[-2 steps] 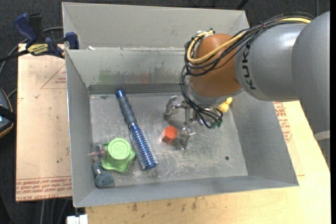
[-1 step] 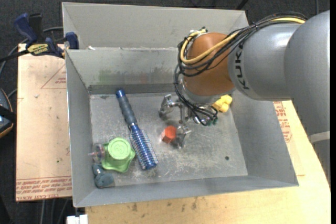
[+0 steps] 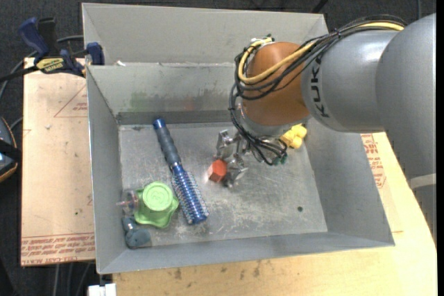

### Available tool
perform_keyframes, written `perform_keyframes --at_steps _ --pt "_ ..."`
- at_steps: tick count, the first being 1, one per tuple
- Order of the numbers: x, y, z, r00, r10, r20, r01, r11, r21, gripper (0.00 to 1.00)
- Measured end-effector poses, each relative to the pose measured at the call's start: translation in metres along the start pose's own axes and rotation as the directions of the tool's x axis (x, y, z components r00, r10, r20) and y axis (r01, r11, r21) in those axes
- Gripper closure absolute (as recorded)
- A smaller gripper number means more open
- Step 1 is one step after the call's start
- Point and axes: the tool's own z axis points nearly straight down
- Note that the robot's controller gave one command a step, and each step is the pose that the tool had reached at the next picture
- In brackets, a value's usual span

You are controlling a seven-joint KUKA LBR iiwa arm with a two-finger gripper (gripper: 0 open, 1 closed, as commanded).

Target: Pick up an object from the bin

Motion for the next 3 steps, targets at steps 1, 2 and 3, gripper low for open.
perform_keyframes --at_steps 1,2,3 --pt "-0.019 -0.024 -0.165 0.987 -0.161 0.003 0.161 0.987 0.001 1.0" --pt "-0.076 0.113 -0.12 0.973 -0.231 -0.004 0.231 0.973 -0.009 1.0" --pt "-0.075 0.107 -0.121 0.975 -0.222 -0.004 0.222 0.975 -0.006 0.0"
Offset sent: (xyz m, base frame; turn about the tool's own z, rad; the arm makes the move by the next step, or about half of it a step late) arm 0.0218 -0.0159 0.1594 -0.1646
